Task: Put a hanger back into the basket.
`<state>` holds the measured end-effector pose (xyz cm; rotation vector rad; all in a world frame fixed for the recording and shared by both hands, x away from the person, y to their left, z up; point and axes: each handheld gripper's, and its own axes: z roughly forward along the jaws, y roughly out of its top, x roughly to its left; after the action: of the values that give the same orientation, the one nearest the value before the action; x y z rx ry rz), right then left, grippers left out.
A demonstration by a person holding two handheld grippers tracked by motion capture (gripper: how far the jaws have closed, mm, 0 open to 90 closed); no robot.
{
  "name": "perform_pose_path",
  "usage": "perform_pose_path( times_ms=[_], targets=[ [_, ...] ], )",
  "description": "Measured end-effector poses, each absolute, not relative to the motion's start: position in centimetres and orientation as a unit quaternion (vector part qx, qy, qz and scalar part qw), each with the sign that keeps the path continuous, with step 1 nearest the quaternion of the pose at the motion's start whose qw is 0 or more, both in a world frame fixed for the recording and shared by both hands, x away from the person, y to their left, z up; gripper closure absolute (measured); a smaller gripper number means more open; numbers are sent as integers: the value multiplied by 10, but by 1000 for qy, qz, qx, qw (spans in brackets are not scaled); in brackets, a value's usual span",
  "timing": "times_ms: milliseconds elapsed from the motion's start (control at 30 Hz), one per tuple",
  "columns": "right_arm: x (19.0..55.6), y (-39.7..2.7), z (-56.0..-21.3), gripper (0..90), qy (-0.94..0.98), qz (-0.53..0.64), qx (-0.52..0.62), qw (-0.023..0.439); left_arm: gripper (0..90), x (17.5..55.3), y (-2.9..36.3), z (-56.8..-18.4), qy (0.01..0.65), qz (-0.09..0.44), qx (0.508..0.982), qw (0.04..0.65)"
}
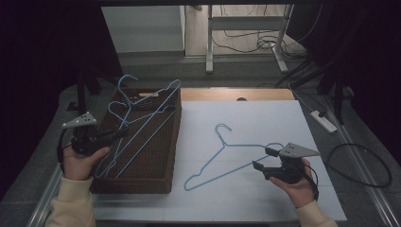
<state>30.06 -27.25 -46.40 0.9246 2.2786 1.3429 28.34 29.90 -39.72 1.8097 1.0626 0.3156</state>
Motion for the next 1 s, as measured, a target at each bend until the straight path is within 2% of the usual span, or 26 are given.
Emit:
perform_pose_path(
  times_ms=[467,1000],
  targets=[
    [301,-271,-465,260,804,470,324,168,855,298,303,-412,464,133,752,449],
    [301,-269,-467,259,808,465,321,166,854,321,297,-443,496,101,775,380]
  ],
)
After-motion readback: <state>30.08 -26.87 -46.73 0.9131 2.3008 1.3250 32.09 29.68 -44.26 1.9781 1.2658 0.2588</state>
